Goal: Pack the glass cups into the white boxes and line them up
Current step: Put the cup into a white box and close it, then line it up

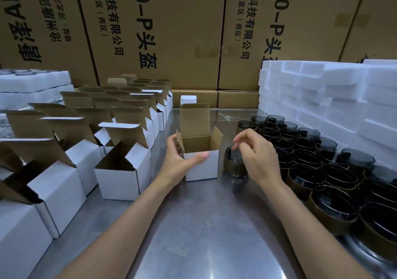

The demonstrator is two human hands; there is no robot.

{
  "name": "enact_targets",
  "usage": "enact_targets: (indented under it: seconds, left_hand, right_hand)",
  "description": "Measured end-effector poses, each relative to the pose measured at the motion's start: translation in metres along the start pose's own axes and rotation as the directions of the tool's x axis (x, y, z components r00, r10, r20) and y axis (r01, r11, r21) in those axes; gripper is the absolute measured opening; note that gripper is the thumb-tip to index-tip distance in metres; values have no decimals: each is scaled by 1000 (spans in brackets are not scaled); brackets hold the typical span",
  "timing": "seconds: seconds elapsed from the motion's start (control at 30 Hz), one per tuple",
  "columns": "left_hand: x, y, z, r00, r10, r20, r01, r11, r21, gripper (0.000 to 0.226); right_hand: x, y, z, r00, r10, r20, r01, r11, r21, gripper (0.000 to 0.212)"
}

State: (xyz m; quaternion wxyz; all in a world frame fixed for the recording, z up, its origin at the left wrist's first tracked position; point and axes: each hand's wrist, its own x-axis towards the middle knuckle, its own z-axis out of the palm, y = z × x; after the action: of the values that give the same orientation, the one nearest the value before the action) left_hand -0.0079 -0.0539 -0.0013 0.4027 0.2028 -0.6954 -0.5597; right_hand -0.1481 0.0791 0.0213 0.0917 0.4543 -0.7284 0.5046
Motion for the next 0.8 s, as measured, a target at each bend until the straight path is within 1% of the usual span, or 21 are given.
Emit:
enact_targets:
  seconds: [0.1,0.17,0.23,0.3,0.37,0.4,0.47,0.53,0.6,0.67,0.73,0.8]
  left_hand:
    - [1,1,-1,1000,-15,-25,15,1000,-1,77]
    - [0,0,0,999,0,-34,0,1000,6,76]
    - [1,-1,0,999,6,-38,-6,1000,7,75]
    - [1,-1,0,999,3,-37,-3,1000,3,75]
    - [2,-2,-1,1000,-1,-27,1,1000,1,76]
    - [2,-2,-1,1000,-1,-22,1,1000,-4,79]
    - [2,-3,-1,1000,13,-16,-13,1000,-11,86]
    - [2,-3,0,999,34,1,-34,999,7,86]
    - [1,-4,2,998,53,30,-55,998,40,86]
    - [0,-4,3,996,75,52,-78,995,58,84]
    - [-1,-5,4,994,85,66,-89,994,64,86]
    - [-1,-5,3,993,89,79,-95,993,67,87]
  right_hand:
    - [3,0,-6,983,-84,164,126,955,-268,9]
    - [3,2,-5,961,-75,267,183,896,-405,17]
    - [3,4,-3,958,-64,281,195,862,-469,19]
    - [2,2,-3,976,-103,190,183,860,-476,18]
    - [2,-2,-3,987,-156,22,150,884,-443,17]
    - [2,-6,-3,979,-192,-69,146,897,-418,16]
    - [0,-14,-2,929,-296,-221,194,900,-390,13]
    - [-1,-24,1,852,-417,-316,279,873,-399,12]
    - [-2,-33,5,783,-513,-352,356,833,-423,16]
    - [-3,-41,9,737,-579,-349,419,796,-436,22]
    - [-5,-47,14,725,-614,-312,466,771,-434,22]
    - [-9,-48,20,750,-619,-233,492,758,-428,22]
